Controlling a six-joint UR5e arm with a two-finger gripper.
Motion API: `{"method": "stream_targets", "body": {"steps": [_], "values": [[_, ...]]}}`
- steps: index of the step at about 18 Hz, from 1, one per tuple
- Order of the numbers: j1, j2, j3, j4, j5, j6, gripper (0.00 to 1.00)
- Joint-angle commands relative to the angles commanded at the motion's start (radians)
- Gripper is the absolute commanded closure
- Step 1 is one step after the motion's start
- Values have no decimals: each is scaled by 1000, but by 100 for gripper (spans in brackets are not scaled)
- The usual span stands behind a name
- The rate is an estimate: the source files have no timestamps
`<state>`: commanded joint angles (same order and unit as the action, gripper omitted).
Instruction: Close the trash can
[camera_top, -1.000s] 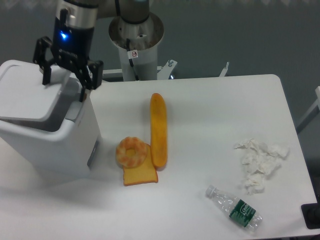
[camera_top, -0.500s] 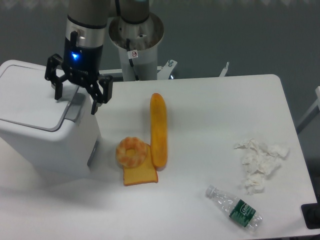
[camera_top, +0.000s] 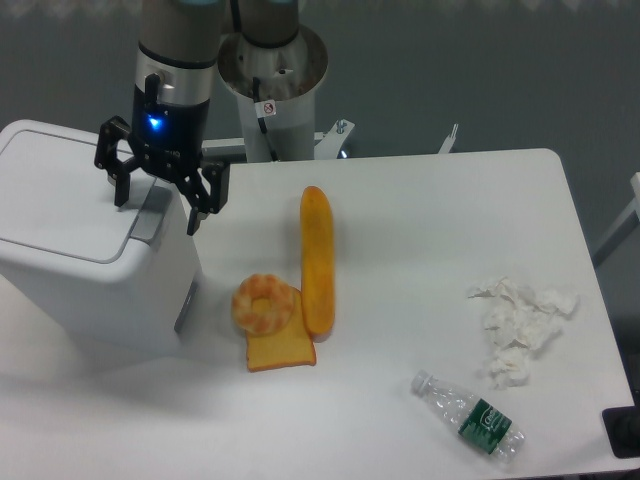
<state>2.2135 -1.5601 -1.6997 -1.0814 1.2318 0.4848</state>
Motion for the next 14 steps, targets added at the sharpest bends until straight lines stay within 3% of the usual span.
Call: {"method": "stream_targets", "body": {"steps": [10,14], "values": [[0,-8,8,12,9,-6,0],[5,2,57,9,8,-46,0]]}}
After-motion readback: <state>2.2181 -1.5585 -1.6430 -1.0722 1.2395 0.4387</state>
